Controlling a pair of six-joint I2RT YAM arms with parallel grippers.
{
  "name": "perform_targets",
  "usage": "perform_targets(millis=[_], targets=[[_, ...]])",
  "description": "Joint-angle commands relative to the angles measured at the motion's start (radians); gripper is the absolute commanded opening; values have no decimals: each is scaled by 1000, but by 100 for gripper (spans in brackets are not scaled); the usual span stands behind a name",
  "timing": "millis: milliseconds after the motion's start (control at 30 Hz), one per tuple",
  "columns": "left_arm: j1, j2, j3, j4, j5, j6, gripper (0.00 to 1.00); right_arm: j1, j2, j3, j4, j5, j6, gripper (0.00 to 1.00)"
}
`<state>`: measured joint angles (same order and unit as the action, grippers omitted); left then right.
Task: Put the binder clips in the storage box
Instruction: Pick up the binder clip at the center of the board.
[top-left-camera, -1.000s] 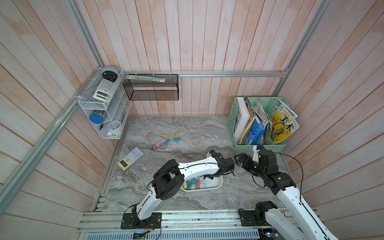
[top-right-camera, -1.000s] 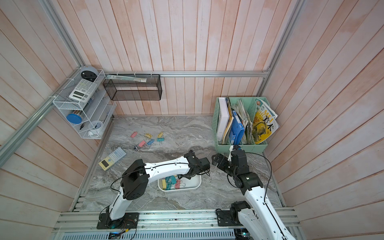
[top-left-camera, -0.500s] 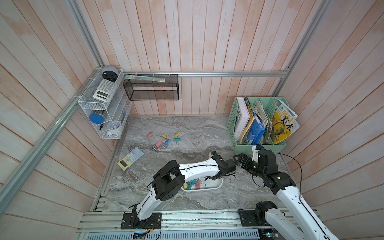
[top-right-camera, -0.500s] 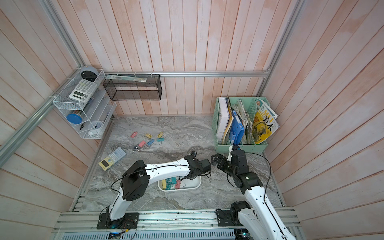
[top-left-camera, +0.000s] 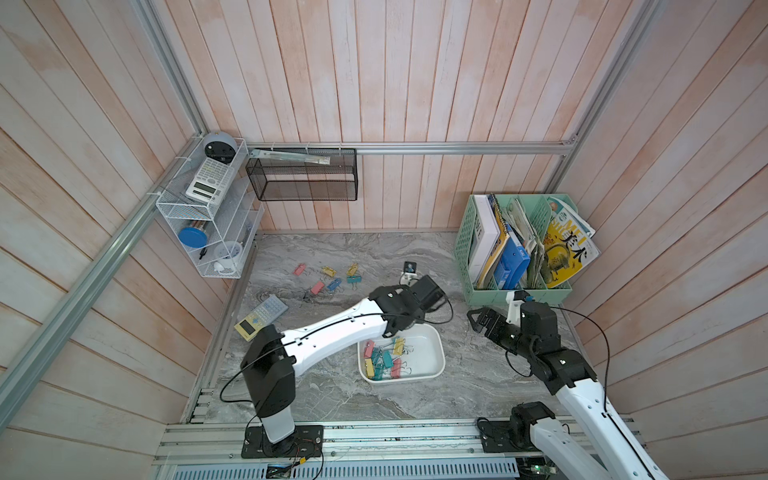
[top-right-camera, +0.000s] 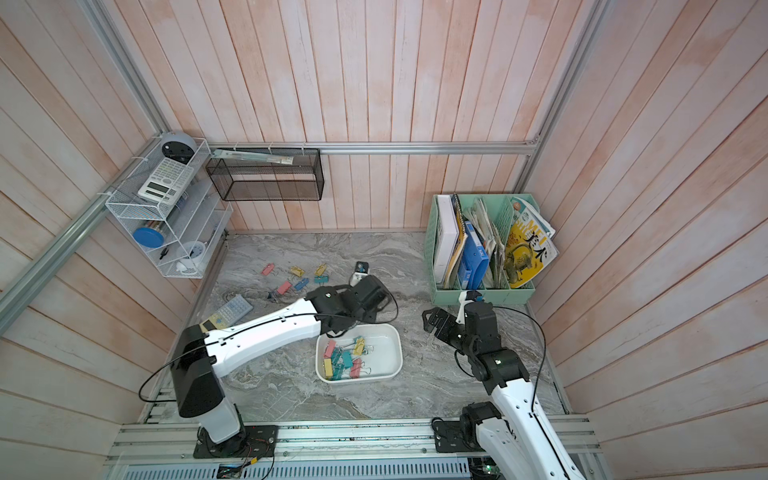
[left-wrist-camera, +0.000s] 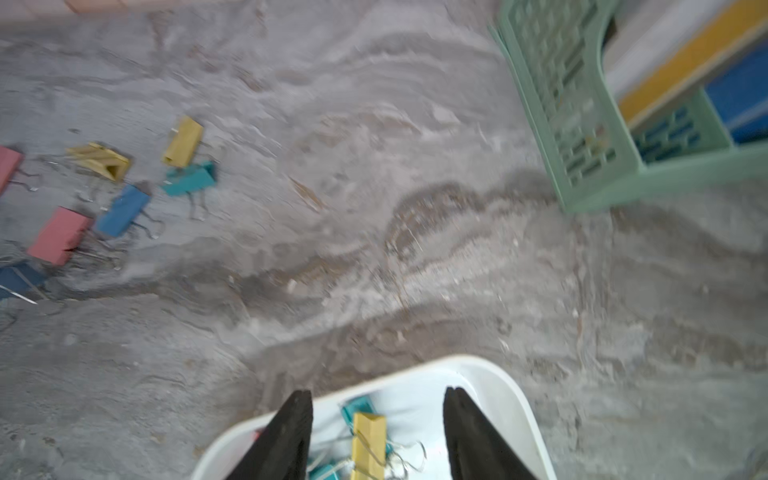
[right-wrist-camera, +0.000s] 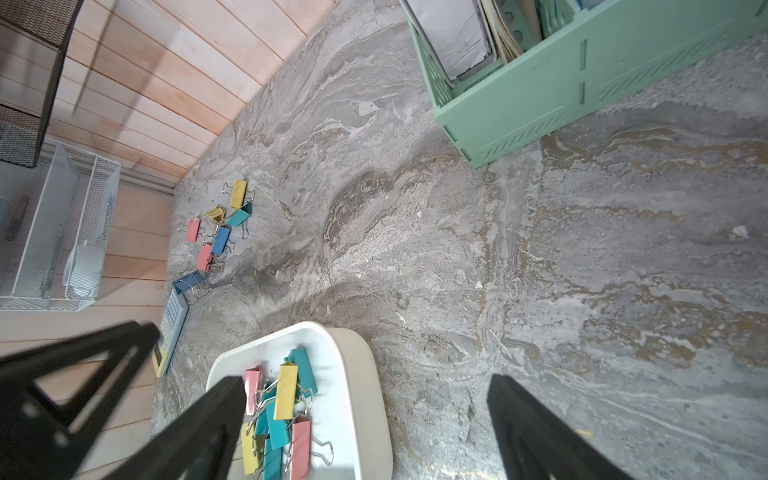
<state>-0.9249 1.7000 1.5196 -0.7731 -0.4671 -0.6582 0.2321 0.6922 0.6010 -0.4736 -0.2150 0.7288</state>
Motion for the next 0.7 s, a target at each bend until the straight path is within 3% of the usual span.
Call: perform_targets(millis=[0,100,200,367,433,533,667], targets=[[150,-28,-76,126,30,70,56,-2,-16,23,7,-55,1,98],[254,5,-91,184,21,143,55,25,-16,26,38,-91,5,97],[324,92,-59,181,12,172,55,120,-16,24,93,-77,20,98],[475,148,-139,339,227,-6,57,424,36,20,199,160,47,97],[518,141,-213,461,304,-119,64,501,92,19,235,209,62,98],[551,147,-280,608,369,-237,80,520,152,9,292,195,103,98],[585,204,-314,743,479,-369,85,520,175,7,311,195,106,97]])
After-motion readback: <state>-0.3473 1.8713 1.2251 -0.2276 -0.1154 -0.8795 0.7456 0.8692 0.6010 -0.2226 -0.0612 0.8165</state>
